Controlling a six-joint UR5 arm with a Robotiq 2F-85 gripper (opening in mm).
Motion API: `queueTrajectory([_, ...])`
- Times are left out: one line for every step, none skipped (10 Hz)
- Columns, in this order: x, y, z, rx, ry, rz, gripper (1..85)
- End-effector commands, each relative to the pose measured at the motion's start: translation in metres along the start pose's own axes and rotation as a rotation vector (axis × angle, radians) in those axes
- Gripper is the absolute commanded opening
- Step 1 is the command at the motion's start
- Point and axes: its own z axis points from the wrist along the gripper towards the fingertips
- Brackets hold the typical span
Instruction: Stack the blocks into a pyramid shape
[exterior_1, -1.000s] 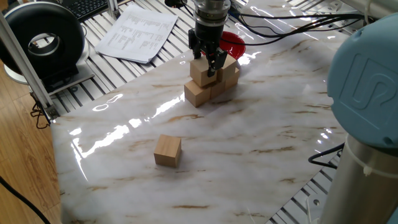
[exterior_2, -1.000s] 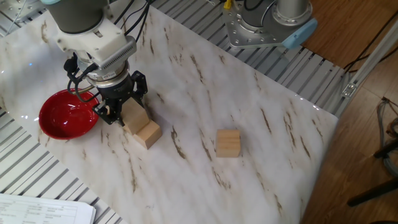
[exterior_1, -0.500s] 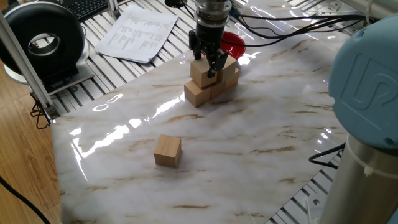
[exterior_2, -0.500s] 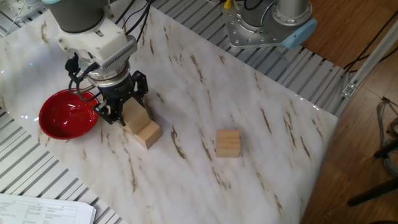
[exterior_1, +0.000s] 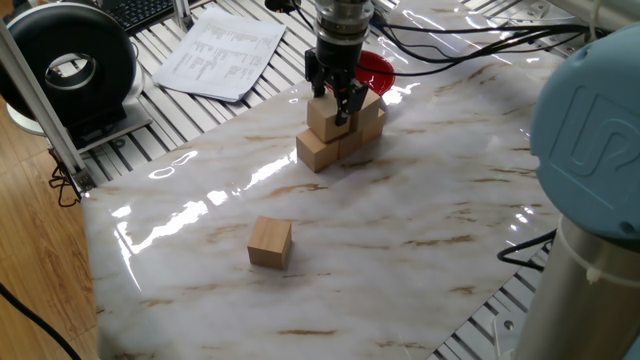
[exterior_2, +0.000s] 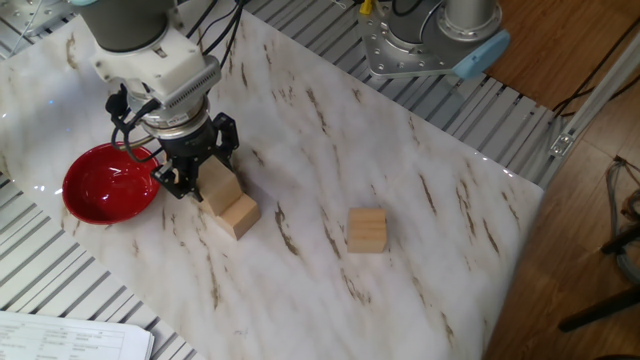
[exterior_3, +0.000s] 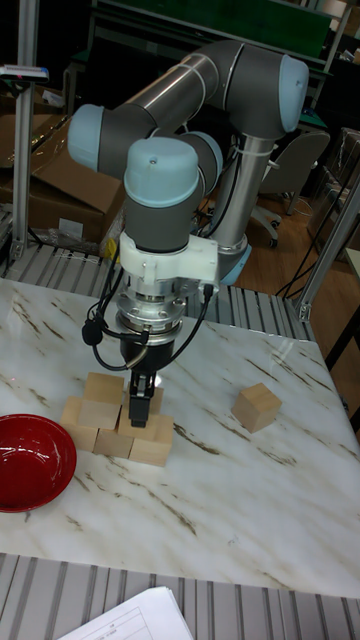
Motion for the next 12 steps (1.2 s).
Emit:
queueTrajectory([-0.0013, 0.0003, -0.0014, 0.002, -0.013, -0.017, 27.3])
queueTrajectory([-0.0008, 0.0002, -0.0011, 0.002, -0.013, -0.026, 32.0])
queueTrajectory([-0.0002, 0.0001, -0.0012, 0.002, -0.013, -0.034, 35.7])
queueTrajectory([-0.0002, 0.0000, -0.0008, 0.002, -0.015, -0.043, 39.7])
queueTrajectory([0.0000, -0.0002, -0.0004, 0.002, -0.016, -0.054, 43.7])
queueTrajectory([-0.0008, -0.0004, 0.0001, 0.002, -0.021, -0.059, 46.7])
queueTrajectory([-0.0010, -0.0004, 0.0002, 0.002, -0.022, -0.065, 49.3])
queueTrajectory([-0.0026, -0.0004, 0.0002, 0.002, -0.030, -0.070, 51.7])
queueTrajectory([-0.0021, -0.0008, 0.0001, 0.004, -0.030, -0.077, 54.3])
queueTrajectory([-0.0038, -0.0036, -0.0002, 0.015, -0.039, -0.090, 56.3])
queueTrajectory([-0.0068, -0.0052, -0.0001, 0.021, -0.056, -0.084, 58.7])
queueTrajectory([-0.0067, -0.0053, 0.0005, 0.019, -0.068, -0.067, 59.0])
